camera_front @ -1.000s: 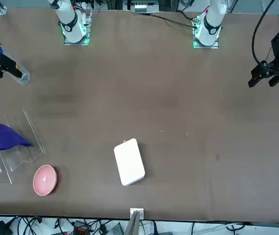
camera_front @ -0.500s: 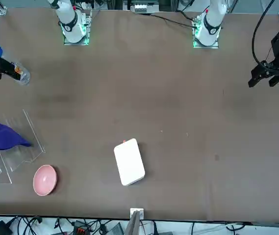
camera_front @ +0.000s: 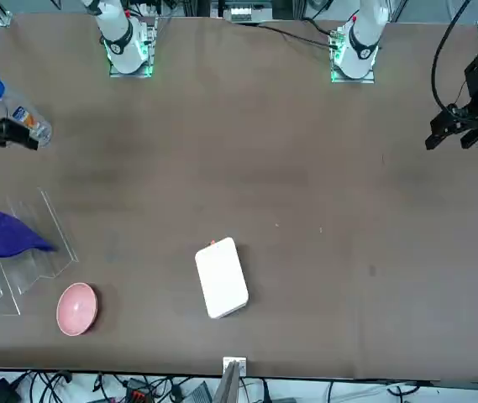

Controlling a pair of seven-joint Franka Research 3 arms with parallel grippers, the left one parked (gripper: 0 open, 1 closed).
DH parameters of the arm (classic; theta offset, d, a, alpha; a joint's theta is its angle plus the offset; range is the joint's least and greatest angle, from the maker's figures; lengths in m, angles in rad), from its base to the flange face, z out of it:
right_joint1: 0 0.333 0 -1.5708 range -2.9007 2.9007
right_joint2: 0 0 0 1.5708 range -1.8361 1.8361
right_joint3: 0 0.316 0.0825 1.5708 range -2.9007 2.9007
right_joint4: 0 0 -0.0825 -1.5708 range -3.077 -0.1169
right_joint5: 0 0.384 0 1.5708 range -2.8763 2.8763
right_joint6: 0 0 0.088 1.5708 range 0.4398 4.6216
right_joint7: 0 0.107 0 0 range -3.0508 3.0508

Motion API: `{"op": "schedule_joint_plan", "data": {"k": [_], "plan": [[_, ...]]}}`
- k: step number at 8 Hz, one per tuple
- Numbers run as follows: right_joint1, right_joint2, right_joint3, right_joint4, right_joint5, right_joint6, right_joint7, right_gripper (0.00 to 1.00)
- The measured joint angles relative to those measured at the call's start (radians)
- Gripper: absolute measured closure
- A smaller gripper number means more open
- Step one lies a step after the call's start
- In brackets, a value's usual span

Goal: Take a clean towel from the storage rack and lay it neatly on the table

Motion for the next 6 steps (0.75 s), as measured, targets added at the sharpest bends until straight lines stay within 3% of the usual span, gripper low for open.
{"op": "schedule_joint_plan", "data": {"k": [4, 6], "plan": [[-0.130, 0.148, -0.006, 0.002, -0.043, 0.241, -0.473, 0.00], [-0.191, 0.256, -0.008, 0.065, -0.045, 0.287, -0.722, 0.00]]}}
